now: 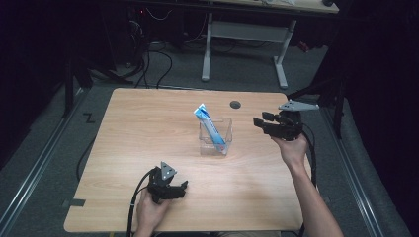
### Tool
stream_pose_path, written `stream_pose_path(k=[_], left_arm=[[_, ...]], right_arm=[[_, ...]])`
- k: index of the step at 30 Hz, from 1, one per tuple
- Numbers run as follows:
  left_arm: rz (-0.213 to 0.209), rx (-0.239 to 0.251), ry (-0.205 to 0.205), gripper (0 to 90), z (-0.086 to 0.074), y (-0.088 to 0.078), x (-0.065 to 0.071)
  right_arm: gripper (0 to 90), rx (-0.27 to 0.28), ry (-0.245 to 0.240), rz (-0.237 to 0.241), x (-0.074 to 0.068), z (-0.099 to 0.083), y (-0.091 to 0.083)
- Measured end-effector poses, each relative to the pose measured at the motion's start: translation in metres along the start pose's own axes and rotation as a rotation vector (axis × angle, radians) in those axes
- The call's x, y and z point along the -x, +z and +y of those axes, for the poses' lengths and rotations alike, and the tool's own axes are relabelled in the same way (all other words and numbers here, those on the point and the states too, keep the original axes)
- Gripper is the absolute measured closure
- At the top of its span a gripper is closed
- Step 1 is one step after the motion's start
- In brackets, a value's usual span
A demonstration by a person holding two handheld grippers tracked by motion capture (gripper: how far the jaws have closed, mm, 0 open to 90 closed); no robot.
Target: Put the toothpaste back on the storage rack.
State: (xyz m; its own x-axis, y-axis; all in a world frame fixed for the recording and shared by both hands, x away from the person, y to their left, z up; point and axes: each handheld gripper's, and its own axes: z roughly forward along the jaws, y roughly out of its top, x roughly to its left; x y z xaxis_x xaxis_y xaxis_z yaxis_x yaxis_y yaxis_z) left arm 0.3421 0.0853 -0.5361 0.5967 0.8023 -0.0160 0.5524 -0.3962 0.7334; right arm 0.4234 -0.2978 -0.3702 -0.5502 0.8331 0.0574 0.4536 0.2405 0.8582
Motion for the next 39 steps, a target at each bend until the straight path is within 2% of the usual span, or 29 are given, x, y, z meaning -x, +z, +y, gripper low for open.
stream_pose_path(k=[11, 17, 21, 39], left_arm=[[0.000, 0.000, 0.000, 17.2, 0.000, 0.000, 0.000], [0.000, 0.000, 0.000, 17.2, 0.000, 0.000, 0.000], [0.000, 0.000, 0.000, 17.2, 0.000, 0.000, 0.000], [0.000, 0.000, -0.001, 17.3, 0.000, 0.000, 0.000]], right_arm=[[51.3, -0.002, -0.003, -0.004, -0.003, -0.001, -0.006], [51.3, 0.009, 0.014, -0.026, 0.002, -0.010, -0.012], [51.3, 0.023, 0.023, -0.020, 0.004, -0.015, -0.017], [51.3, 0.009, 0.050, -0.020, 0.008, -0.037, -0.026]])
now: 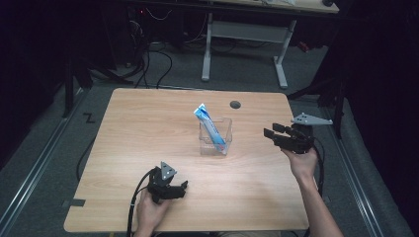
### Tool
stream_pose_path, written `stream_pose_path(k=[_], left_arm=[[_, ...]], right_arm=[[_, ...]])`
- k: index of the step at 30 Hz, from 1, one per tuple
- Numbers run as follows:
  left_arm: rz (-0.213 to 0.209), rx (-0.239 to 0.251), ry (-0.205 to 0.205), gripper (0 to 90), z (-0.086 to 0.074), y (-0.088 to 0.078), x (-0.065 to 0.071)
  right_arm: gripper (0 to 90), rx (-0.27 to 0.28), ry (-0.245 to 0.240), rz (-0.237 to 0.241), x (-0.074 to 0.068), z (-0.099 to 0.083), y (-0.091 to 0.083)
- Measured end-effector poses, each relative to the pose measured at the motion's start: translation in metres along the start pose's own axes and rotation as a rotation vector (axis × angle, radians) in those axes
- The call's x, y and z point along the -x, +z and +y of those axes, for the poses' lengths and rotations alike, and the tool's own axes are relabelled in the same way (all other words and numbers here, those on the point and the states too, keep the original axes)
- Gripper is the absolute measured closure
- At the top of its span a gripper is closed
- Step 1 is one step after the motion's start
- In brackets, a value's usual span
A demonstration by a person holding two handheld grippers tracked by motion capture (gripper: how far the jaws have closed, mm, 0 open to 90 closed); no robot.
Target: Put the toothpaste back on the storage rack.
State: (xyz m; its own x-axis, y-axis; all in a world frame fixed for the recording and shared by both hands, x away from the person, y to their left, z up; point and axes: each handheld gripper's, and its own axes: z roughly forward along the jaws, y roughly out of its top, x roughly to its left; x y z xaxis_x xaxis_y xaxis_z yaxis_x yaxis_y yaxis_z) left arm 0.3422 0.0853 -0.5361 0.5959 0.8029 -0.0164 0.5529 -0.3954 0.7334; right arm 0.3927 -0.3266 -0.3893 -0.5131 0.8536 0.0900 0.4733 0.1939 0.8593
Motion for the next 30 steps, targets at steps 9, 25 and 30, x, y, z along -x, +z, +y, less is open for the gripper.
stream_pose_path(k=[9, 25, 30], left_arm=[[0.000, 0.000, 0.001, 17.3, 0.000, 0.000, 0.000], [0.000, 0.000, 0.000, 17.3, 0.000, 0.000, 0.000], [0.000, 0.000, 0.000, 17.3, 0.000, 0.000, 0.000]], right_arm=[[51.3, 0.005, 0.014, -0.004, 0.001, -0.010, -0.009], [51.3, 0.019, 0.037, -0.013, 0.002, -0.028, -0.017], [51.3, 0.022, 0.045, -0.012, 0.003, -0.035, -0.017]])
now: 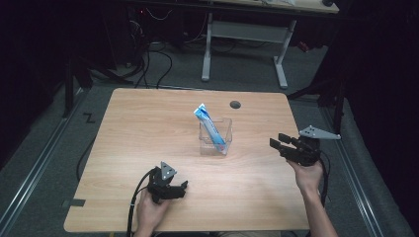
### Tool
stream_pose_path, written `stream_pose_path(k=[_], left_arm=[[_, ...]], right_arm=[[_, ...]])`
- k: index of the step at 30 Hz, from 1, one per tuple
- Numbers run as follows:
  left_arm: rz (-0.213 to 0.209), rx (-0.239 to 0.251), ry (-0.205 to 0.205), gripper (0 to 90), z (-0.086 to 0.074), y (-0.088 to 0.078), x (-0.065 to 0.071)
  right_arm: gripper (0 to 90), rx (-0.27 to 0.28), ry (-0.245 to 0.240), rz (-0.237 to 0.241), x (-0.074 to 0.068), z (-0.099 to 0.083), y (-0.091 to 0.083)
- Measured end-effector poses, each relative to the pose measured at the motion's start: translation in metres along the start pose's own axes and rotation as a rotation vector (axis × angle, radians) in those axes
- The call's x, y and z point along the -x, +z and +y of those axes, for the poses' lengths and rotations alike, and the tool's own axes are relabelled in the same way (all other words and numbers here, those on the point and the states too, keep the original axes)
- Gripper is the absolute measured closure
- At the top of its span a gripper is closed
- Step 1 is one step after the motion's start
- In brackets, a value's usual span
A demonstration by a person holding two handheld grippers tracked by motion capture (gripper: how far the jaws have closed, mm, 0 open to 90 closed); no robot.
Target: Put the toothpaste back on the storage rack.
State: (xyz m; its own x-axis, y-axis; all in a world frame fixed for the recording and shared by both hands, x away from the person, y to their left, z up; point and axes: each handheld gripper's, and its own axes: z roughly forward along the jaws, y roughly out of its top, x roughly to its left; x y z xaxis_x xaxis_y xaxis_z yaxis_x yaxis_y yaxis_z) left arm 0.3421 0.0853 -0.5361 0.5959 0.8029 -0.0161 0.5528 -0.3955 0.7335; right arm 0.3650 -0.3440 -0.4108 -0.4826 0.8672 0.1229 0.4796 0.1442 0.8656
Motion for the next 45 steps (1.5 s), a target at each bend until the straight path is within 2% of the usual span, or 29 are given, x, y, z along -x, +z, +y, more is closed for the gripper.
stream_pose_path(k=[19, 45], left_arm=[[0.000, 0.000, 0.000, 17.3, 0.000, 0.000, 0.000], [0.001, 0.000, 0.000, 17.3, 0.000, 0.000, 0.000]], right_arm=[[51.3, -0.004, 0.044, -0.005, 0.002, -0.028, -0.004], [51.2, -0.067, 0.091, 0.005, 0.004, -0.069, 0.012]])
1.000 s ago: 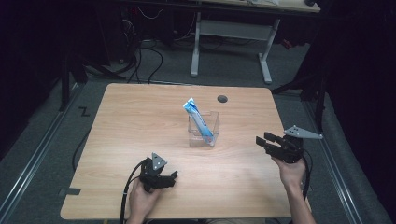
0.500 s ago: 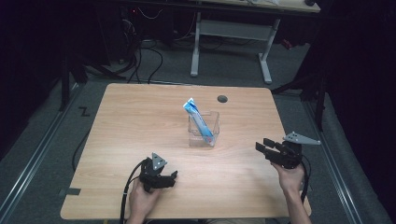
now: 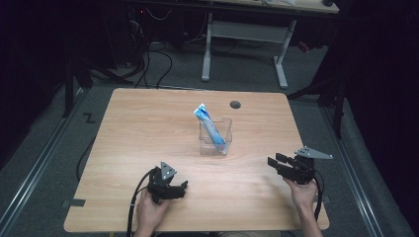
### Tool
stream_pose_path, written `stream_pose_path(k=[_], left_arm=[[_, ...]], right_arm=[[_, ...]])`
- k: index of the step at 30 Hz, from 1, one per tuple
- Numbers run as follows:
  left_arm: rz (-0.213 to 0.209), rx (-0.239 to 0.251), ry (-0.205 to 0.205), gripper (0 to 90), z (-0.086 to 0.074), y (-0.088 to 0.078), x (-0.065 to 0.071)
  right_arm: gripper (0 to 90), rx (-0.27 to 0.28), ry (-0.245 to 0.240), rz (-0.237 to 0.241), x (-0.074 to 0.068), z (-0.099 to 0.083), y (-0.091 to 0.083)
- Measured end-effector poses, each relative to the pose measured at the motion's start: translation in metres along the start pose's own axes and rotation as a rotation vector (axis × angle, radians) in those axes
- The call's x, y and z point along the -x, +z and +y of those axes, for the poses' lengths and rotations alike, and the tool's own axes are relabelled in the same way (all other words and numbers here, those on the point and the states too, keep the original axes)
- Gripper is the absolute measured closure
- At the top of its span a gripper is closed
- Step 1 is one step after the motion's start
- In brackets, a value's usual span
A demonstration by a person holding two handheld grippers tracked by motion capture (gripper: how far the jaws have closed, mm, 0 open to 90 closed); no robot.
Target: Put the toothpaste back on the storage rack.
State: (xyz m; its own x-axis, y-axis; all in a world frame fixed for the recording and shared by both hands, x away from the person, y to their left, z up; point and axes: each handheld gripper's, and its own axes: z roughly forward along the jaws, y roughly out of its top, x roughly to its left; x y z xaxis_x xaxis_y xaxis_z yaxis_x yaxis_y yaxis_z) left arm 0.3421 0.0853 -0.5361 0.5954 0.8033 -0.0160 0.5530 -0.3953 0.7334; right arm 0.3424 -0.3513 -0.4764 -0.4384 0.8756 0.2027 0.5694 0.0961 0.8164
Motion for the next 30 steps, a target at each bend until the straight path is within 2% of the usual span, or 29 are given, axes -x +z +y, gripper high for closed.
stream_pose_path(k=[7, 15, 19, 20, 26, 30], left_arm=[[0.000, 0.000, 0.000, 17.3, 0.000, 0.000, 0.000], [0.000, 0.000, 0.000, 17.3, 0.000, 0.000, 0.000], [0.000, 0.000, 0.000, 17.3, 0.000, 0.000, 0.000], [0.000, 0.000, 0.000, 17.3, 0.000, 0.000, 0.000], [0.000, 0.000, 0.000, 17.3, 0.000, 0.000, 0.000], [0.001, 0.000, 0.000, 17.4, 0.000, 0.000, 0.000]], right_arm=[[50.9, -0.016, 0.004, -0.002, -0.001, -0.008, 0.007], [51.1, -0.050, -0.017, -0.014, -0.008, -0.016, 0.022], [51.1, -0.070, -0.050, -0.050, -0.013, -0.018, 0.027], [51.2, -0.089, -0.094, -0.079, -0.019, -0.021, 0.031], [51.1, -0.120, -0.142, -0.085, -0.028, -0.023, 0.041], [50.2, -0.127, -0.148, -0.085, -0.032, -0.024, 0.046]])
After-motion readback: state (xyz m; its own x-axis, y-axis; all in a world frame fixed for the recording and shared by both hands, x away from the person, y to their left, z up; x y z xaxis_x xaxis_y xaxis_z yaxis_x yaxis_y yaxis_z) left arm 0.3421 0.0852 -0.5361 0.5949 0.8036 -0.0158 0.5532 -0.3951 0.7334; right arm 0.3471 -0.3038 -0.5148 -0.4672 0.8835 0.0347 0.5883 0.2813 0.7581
